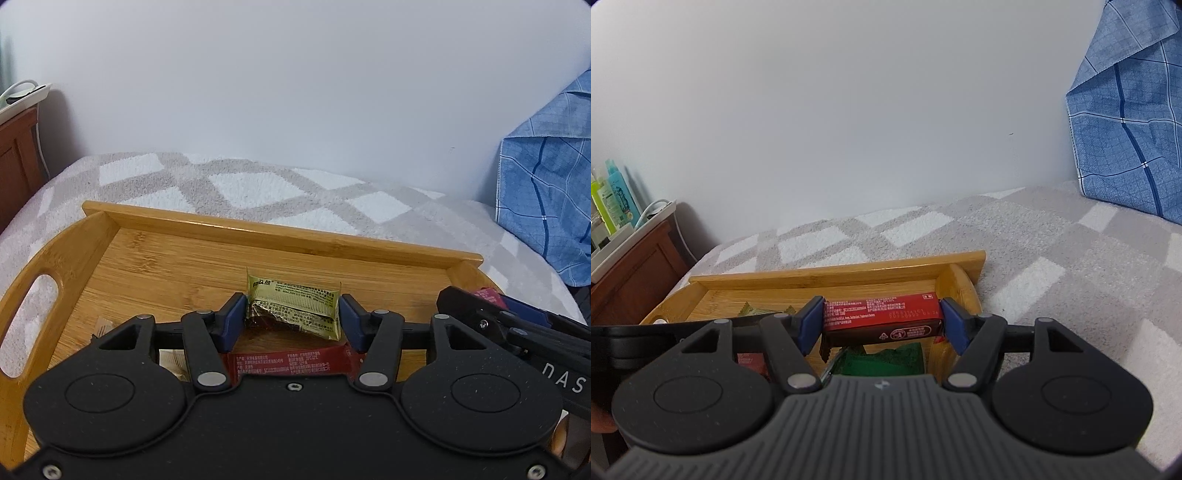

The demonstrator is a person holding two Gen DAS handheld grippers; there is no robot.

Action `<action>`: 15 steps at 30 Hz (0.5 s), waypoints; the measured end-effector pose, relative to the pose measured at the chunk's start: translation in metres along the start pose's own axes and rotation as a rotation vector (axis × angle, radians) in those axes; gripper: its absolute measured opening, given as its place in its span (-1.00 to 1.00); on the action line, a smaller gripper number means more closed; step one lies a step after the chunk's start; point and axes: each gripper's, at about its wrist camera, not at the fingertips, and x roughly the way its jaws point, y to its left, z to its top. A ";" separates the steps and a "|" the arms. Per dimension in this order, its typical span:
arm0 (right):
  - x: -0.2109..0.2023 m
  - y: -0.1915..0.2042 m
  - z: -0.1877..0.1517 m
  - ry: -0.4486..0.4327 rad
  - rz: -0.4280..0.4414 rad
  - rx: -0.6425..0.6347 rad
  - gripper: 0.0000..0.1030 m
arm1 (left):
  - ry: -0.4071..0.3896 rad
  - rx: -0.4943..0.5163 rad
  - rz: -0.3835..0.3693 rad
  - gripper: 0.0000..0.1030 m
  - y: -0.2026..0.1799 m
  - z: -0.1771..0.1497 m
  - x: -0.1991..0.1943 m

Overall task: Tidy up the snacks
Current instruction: 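Carry the gold bar and red chocolate bar over the tray and lower them, then open both tools to release the snacks on the tray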

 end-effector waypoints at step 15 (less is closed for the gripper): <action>-0.002 -0.002 0.001 -0.018 0.026 0.014 0.67 | -0.014 0.019 0.001 0.37 -0.004 0.000 -0.006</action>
